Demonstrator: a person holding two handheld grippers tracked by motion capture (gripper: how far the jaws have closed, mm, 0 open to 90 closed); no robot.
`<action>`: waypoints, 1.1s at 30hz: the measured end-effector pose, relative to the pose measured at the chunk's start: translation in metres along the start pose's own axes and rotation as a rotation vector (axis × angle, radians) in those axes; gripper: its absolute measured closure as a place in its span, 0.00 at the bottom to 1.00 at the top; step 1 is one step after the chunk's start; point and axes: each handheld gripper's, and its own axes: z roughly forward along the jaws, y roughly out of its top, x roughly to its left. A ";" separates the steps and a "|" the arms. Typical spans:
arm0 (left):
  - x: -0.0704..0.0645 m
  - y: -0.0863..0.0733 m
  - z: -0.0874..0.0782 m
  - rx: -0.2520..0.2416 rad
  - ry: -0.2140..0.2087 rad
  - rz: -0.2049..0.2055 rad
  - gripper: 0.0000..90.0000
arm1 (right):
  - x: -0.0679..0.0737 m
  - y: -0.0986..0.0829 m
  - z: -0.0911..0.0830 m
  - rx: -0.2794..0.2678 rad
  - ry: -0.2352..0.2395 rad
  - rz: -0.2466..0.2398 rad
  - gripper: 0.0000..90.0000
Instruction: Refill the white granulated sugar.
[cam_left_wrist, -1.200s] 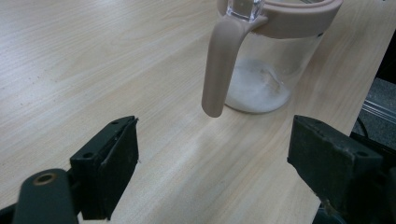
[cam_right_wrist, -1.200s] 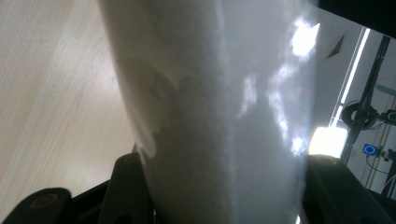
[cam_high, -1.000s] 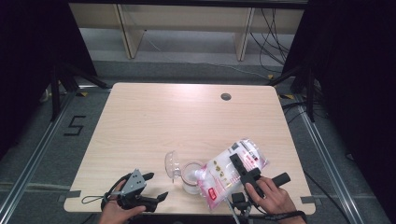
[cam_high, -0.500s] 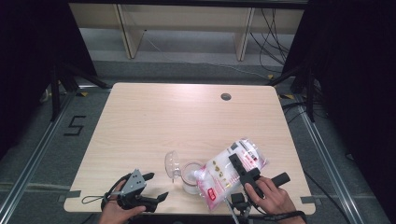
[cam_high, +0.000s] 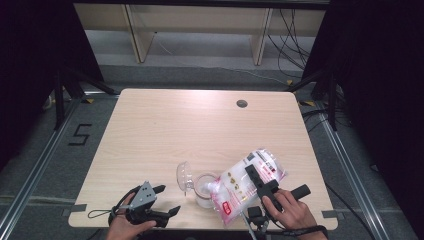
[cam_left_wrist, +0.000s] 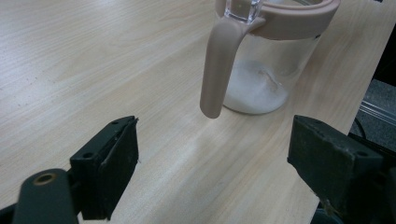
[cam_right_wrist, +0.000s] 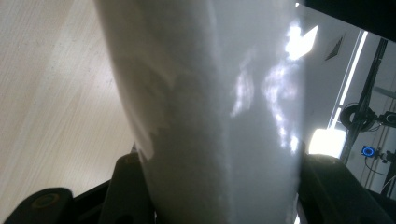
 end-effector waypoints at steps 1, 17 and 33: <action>0.000 0.000 0.000 0.000 0.000 -0.001 0.18 | 0.000 0.000 0.000 0.000 -0.001 -0.001 0.61; 0.000 0.000 0.000 0.004 -0.004 0.010 0.18 | 0.000 0.000 0.000 -0.001 -0.001 0.000 0.61; 0.001 0.000 0.000 0.002 -0.003 0.019 0.18 | 0.000 0.000 0.000 0.000 -0.003 -0.003 0.61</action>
